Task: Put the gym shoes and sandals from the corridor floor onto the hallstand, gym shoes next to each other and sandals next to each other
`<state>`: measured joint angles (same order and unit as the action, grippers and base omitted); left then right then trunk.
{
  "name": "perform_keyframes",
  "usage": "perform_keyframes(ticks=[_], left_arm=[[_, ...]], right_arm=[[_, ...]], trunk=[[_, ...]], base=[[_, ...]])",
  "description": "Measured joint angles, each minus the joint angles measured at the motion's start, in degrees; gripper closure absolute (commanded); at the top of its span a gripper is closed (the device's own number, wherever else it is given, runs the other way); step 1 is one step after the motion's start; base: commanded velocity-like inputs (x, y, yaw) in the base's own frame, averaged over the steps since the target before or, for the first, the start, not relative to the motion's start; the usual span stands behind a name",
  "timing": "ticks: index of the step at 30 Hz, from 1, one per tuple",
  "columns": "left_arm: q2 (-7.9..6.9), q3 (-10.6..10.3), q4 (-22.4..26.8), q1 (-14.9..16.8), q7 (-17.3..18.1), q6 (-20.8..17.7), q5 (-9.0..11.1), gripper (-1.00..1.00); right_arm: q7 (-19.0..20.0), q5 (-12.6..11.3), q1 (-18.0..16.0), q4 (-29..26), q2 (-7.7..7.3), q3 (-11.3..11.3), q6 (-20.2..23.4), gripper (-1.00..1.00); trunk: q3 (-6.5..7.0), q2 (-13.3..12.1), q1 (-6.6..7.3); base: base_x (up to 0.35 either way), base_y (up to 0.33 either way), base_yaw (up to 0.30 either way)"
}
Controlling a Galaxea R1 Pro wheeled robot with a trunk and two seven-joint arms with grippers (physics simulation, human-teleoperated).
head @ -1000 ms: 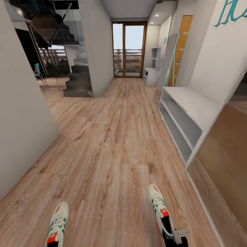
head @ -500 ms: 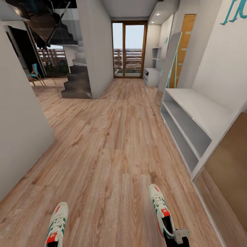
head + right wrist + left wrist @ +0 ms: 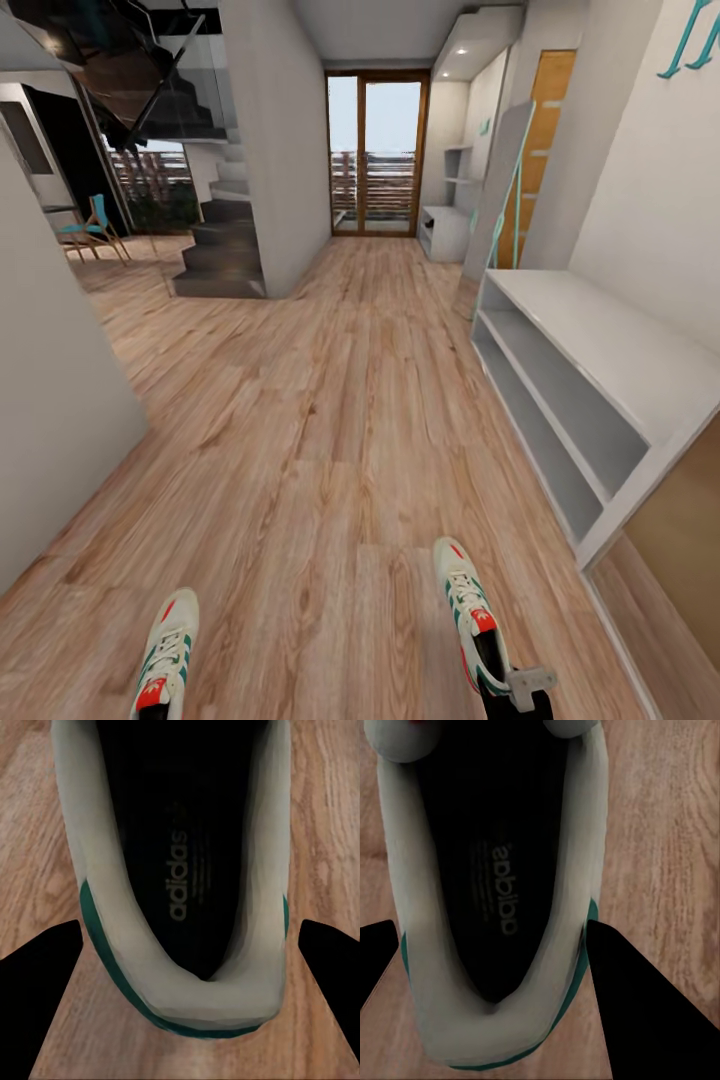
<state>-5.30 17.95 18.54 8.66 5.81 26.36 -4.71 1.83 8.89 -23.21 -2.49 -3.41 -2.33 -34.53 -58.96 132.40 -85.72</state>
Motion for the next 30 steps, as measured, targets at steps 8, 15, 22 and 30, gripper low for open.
perform_keyframes(ticks=[8,15,22,30], left_arm=[[-0.06,0.0,0.0,0.0,0.0,0.0,0.0,1.0],[-0.08,-0.1,-0.1,-0.1,0.1,1.9,-0.2,1.0],[-0.16,-0.2,-1.8,-0.1,0.3,7.1,-0.9,1.0],[-0.17,-0.2,-1.8,-0.1,2.4,7.0,-3.0,1.0]], right_arm=[[0.0,0.0,0.0,0.1,0.0,0.0,-0.1,1.0],[-3.5,-0.6,0.0,0.1,0.15,-0.3,-0.1,1.0],[-11.6,-0.5,0.0,0.0,0.68,0.0,0.0,1.0],[-11.6,-0.5,0.1,0.1,0.68,-0.1,-0.1,1.0]], trunk=[[0.71,0.0,0.0],[1.34,0.0,0.0],[1.96,0.0,0.0],[2.66,0.0,0.0]], base=[[0.337,0.0,0.0],[0.337,0.0,-0.02],[0.337,0.0,-0.083],[0.337,0.0,-0.122]])
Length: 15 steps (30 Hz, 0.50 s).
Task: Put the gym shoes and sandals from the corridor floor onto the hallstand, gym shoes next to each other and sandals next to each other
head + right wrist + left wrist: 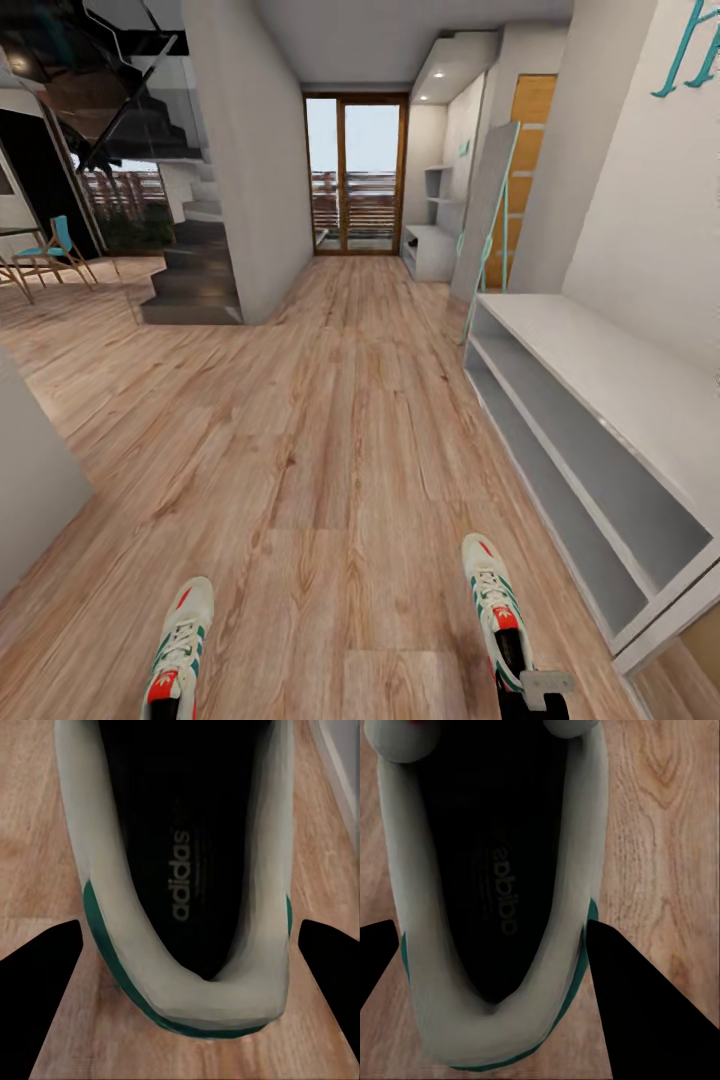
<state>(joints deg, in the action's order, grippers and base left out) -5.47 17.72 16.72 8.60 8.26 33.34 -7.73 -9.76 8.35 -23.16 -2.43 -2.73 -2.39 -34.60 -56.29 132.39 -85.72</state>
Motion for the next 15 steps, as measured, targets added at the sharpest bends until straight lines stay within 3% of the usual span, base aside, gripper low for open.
perform_keyframes(ticks=[15], left_arm=[[0.0,0.1,0.0,0.0,0.7,-0.2,-0.1,1.0]], right_arm=[[0.0,0.0,0.0,-0.1,0.09,0.0,0.0,1.0]], trunk=[[0.24,0.0,0.0]], base=[[0.337,0.0,-0.023]])
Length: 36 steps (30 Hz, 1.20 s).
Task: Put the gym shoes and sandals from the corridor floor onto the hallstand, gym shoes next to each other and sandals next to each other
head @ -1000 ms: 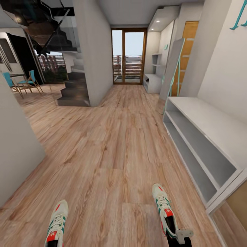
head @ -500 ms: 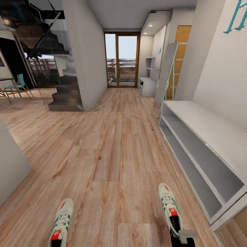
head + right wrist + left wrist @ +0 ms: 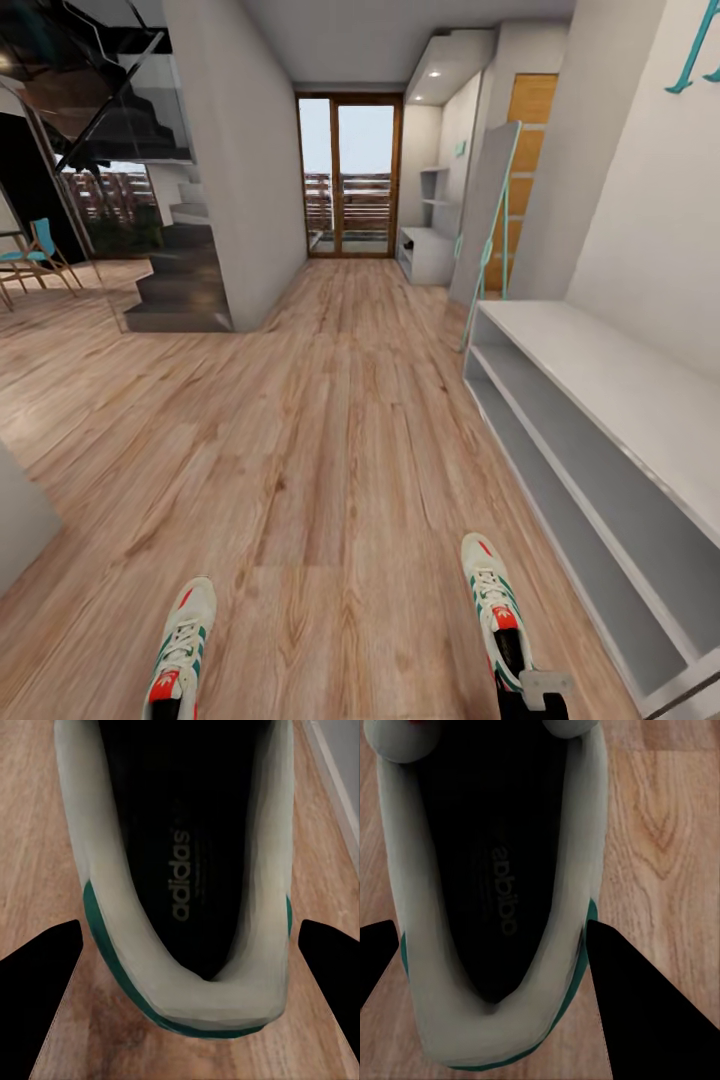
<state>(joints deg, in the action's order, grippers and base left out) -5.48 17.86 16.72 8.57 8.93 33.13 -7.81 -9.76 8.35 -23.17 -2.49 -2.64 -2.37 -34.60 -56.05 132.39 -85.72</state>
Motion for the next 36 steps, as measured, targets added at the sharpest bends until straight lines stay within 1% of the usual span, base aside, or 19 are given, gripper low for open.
perform_keyframes(ticks=[11,17,36], left_arm=[[0.0,0.1,0.0,0.0,0.0,0.0,0.0,1.0],[0.01,0.1,0.0,0.0,0.0,0.0,0.0,1.0],[0.06,0.1,0.0,0.0,0.0,0.0,0.0,1.0]], right_arm=[[0.0,0.0,0.0,0.1,-0.01,0.0,0.0,1.0],[0.0,0.0,0.0,0.1,-0.07,0.0,0.0,1.0],[0.0,0.1,0.0,0.1,-0.13,0.0,0.0,1.0]], trunk=[[0.0,0.0,0.0],[0.0,0.0,0.0],[0.0,0.0,0.0]], base=[[0.337,0.002,0.0],[0.337,0.064,0.0],[0.336,0.138,0.0]])
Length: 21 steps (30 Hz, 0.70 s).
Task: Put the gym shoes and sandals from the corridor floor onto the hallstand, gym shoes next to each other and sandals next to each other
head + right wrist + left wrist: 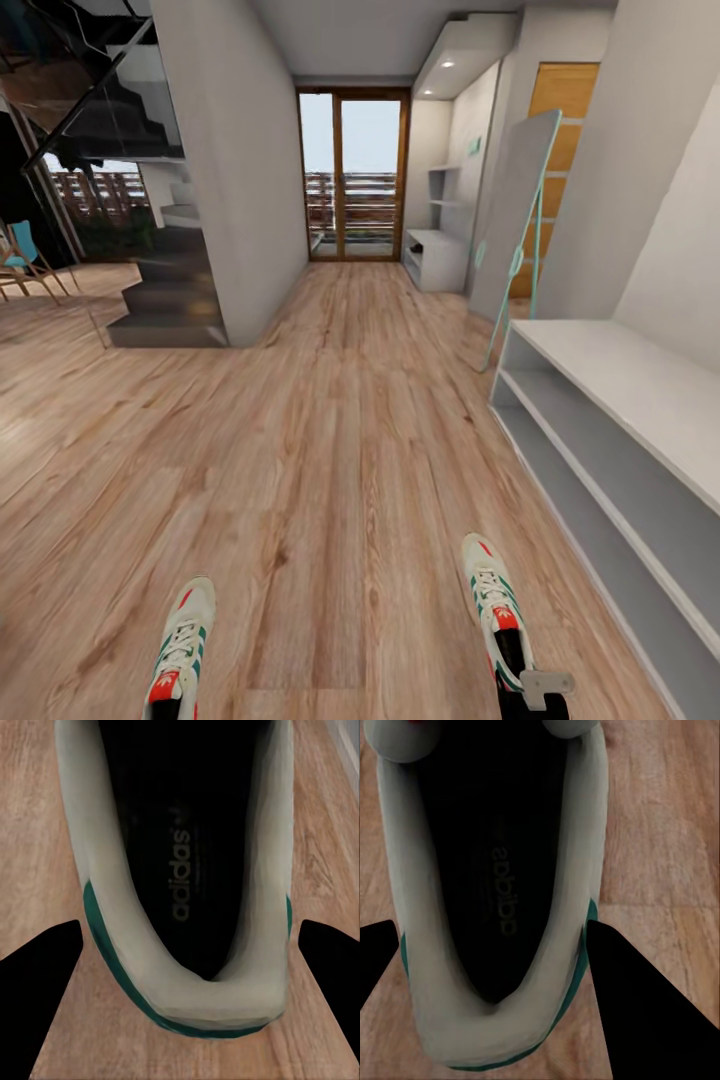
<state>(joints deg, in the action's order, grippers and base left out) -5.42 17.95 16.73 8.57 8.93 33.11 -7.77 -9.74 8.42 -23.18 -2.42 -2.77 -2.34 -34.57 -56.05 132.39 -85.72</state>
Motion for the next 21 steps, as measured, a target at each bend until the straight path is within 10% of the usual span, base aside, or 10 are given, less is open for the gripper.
perform_keyframes(ticks=[21], left_arm=[[0.03,0.0,0.0,0.0,0.0,-0.1,-0.1,1.0]], right_arm=[[0.0,0.0,0.0,0.0,0.05,0.0,0.0,1.0]], trunk=[[0.0,0.0,0.0]], base=[[0.336,0.135,0.0]])
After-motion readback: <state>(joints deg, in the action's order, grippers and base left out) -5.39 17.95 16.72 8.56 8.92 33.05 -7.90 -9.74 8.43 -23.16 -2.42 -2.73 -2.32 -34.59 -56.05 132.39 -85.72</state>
